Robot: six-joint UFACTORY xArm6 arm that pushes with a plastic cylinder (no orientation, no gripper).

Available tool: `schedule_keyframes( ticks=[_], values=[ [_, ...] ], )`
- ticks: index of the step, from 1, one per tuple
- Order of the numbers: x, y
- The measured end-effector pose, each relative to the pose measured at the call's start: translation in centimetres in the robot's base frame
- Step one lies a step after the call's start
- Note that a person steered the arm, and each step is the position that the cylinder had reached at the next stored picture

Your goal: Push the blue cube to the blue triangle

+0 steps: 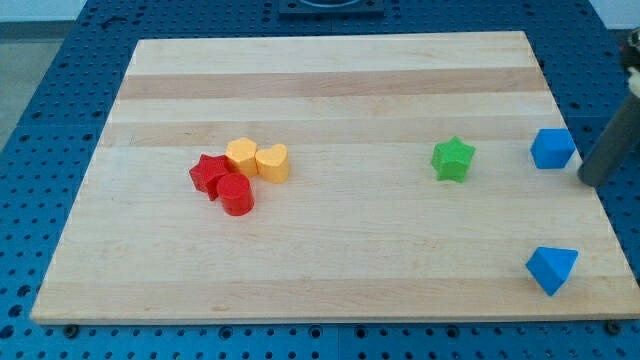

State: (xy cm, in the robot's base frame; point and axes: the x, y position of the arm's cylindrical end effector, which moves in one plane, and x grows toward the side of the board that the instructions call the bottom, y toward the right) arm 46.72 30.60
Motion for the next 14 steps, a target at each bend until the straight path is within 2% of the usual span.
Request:
schedule_keyframes(
  ticks=[1,2,3,4,5,7,9,12,14],
  values=[
    [-2.8,2.5],
    [-5.2,1.7],
    [-5.4,-3.3],
    [-4.4,-5.1],
    [-4.4,-5.0],
    [-7.9,-5.6],
    [-6.1,-6.7],
    [0.2,-6.7],
    [1.8,-6.7]
  ],
)
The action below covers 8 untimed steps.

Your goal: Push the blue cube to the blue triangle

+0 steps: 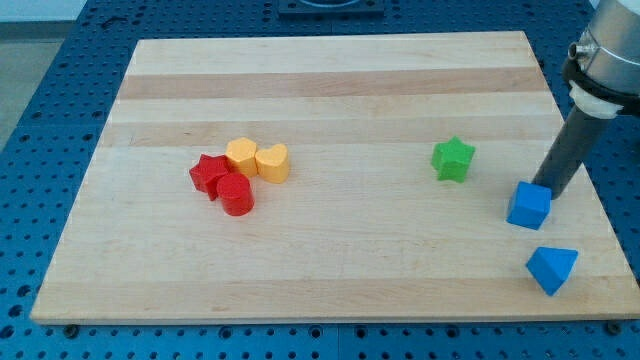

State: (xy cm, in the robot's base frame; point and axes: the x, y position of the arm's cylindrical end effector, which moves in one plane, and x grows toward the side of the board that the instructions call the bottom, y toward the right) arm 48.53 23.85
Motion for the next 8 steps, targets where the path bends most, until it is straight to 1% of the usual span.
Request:
schedule_keyframes(
  ticks=[1,2,3,4,5,7,8],
  values=[
    [0.0,0.0],
    [-3.6,-1.4],
    [-3.5,-2.6],
    [-1.0,-3.3],
    [0.2,-2.8],
    [0.3,-2.6],
    [1.3,-3.0]
  ],
)
